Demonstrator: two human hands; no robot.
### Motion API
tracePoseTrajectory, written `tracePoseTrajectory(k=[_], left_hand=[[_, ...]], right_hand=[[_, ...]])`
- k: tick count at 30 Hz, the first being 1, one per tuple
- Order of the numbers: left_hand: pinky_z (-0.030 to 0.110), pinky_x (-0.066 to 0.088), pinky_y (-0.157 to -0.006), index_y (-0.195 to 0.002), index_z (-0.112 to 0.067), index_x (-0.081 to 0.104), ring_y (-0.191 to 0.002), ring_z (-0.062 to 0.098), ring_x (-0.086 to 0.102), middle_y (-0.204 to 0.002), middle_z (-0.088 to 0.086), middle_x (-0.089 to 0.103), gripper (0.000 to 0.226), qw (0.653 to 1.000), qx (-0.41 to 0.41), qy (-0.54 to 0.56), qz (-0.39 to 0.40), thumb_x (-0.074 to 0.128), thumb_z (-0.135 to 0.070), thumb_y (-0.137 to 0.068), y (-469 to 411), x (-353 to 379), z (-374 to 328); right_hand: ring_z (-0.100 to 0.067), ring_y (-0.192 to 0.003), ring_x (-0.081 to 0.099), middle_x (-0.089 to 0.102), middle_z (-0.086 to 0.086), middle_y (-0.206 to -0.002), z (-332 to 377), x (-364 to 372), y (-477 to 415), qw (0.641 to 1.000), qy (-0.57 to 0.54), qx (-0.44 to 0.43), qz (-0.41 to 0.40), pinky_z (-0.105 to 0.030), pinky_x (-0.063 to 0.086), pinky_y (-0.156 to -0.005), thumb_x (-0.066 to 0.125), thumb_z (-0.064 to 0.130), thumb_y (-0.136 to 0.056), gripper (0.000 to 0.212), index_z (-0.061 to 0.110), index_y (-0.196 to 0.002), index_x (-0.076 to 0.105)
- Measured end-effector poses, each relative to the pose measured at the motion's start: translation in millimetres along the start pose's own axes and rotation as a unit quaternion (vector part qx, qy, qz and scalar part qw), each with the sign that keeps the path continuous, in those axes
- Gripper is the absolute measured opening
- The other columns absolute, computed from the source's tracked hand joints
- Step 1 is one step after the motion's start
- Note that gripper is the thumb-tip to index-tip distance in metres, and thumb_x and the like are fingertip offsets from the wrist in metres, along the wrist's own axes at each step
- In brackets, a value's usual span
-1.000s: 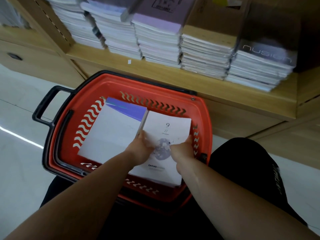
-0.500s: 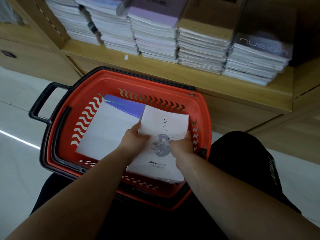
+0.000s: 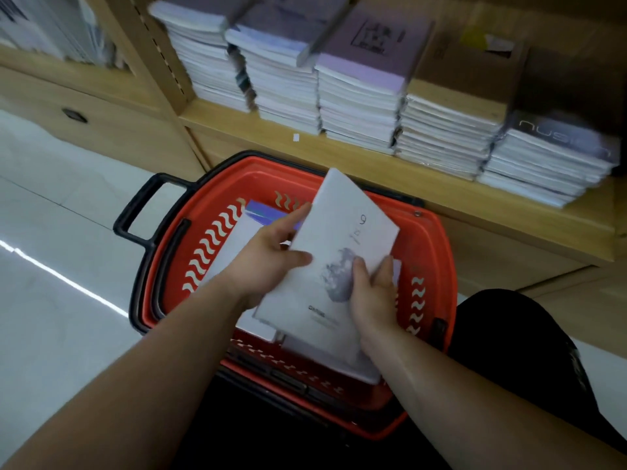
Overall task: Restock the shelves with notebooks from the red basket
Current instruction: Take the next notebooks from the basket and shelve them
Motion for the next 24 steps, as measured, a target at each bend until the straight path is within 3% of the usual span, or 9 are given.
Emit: tracePoseTrajectory(k=[3, 5, 6, 9, 12, 14, 16, 19, 24], left_hand=[[0.046, 0.060, -0.078, -0.143, -0.045, 0.053, -0.103, 0.039, 0.071, -0.127, 0.017, 0.065, 0.080, 0.999, -0.029, -0.006, -0.032, 0.060, 0.013, -0.088, -2.3, -53.5, 6.7], [0.045, 0.060, -0.080, -0.143, -0.046, 0.052, -0.103, 0.036, 0.071, -0.125, 0.013, 0.067, 0.080, 0.995, -0.059, -0.046, -0.061, 0.060, 0.012, -0.089, -4.6, -81.0, 19.6], [0.045, 0.061, -0.081, -0.144, -0.045, 0.051, -0.104, 0.035, 0.071, -0.125, 0.012, 0.066, 0.081, 0.993, -0.071, -0.063, -0.071, 0.059, 0.013, -0.088, -7.1, -90.6, 27.5], [0.038, 0.061, -0.076, -0.148, -0.041, 0.048, -0.105, 0.032, 0.069, -0.125, 0.010, 0.065, 0.081, 0.988, -0.096, -0.077, -0.096, 0.055, 0.013, -0.088, -16.5, -105.9, 47.9], [0.038, 0.060, -0.082, -0.150, -0.038, 0.046, -0.108, 0.028, 0.067, -0.131, 0.007, 0.062, 0.074, 0.978, -0.091, -0.137, -0.127, 0.052, 0.003, -0.088, -22.9, -106.2, 58.2], [0.046, 0.047, -0.106, -0.151, -0.035, 0.044, -0.130, 0.034, 0.050, -0.144, 0.008, 0.046, 0.066, 0.941, -0.103, -0.273, -0.171, 0.056, -0.013, -0.090, -24.4, -110.1, 63.7], [0.050, 0.032, -0.117, -0.156, -0.032, 0.032, -0.142, 0.039, 0.033, -0.154, 0.012, 0.032, 0.070, 0.914, -0.147, -0.333, -0.181, 0.059, -0.026, -0.092, -22.3, -111.6, 65.7], [0.042, 0.036, -0.110, -0.159, -0.031, 0.020, -0.138, 0.038, 0.043, -0.156, 0.015, 0.040, 0.066, 0.923, -0.156, -0.327, -0.132, 0.051, -0.031, -0.101, -19.2, -105.0, 67.5], [0.042, 0.046, -0.106, -0.158, -0.039, 0.020, -0.123, 0.035, 0.057, -0.145, 0.011, 0.054, 0.070, 0.940, -0.136, -0.273, -0.151, 0.055, -0.032, -0.099, -15.9, -108.6, 69.9]], right_hand=[[-0.017, -0.111, 0.064, 0.065, 0.010, -0.121, 15.3, 43.2, 6.5, 0.998, -0.034, 0.008, 0.058, -0.038, 0.050, -0.100, 0.067, 0.039, -0.089, 0.070, 0.035, -0.150, 0.032], [-0.020, -0.117, 0.064, 0.066, 0.007, -0.127, 18.2, 75.8, 10.8, 0.995, -0.028, 0.023, 0.093, -0.043, 0.052, -0.101, 0.073, 0.033, -0.083, 0.077, 0.034, -0.150, 0.034], [-0.025, -0.126, 0.059, 0.058, -0.001, -0.139, 17.5, 90.7, 12.5, 0.994, -0.005, 0.020, 0.109, -0.043, 0.049, -0.105, 0.072, 0.031, -0.085, 0.079, 0.031, -0.153, 0.032], [-0.029, -0.150, 0.026, 0.011, -0.012, -0.166, 16.1, 112.7, 17.8, 0.986, 0.114, 0.033, 0.117, -0.036, 0.027, -0.121, 0.061, 0.027, -0.097, 0.087, 0.018, -0.163, 0.005], [-0.025, -0.153, 0.022, -0.001, -0.007, -0.169, 9.7, 115.5, 15.6, 0.989, 0.120, 0.015, 0.090, -0.030, 0.023, -0.122, 0.066, 0.022, -0.096, 0.096, 0.014, -0.162, -0.003], [-0.026, -0.149, 0.031, 0.012, -0.007, -0.168, 5.7, 114.2, 14.8, 0.993, 0.095, 0.012, 0.072, -0.032, 0.027, -0.120, 0.073, 0.017, -0.090, 0.103, 0.014, -0.162, -0.001], [-0.027, -0.138, 0.049, 0.041, -0.008, -0.155, -1.5, 112.8, 12.7, 0.997, 0.051, 0.033, 0.056, -0.040, 0.041, -0.114, 0.078, 0.015, -0.086, 0.102, 0.018, -0.161, 0.009], [-0.026, -0.129, 0.057, 0.053, -0.002, -0.145, -8.4, 112.8, 16.2, 0.997, 0.027, 0.042, 0.059, -0.044, 0.049, -0.106, 0.074, 0.018, -0.089, 0.089, 0.024, -0.158, 0.016], [-0.018, -0.125, 0.057, 0.052, 0.010, -0.143, 0.5, 122.0, 25.1, 0.992, 0.006, 0.036, 0.121, -0.047, 0.049, -0.106, 0.061, 0.014, -0.097, 0.091, 0.035, -0.159, -0.001]])
Point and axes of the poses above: each hand's wrist, its own y-axis away from the middle knuckle, its own x-axis out of the palm, z = x × y, the point moved 3 cm from there along -y, towards the middle knuckle
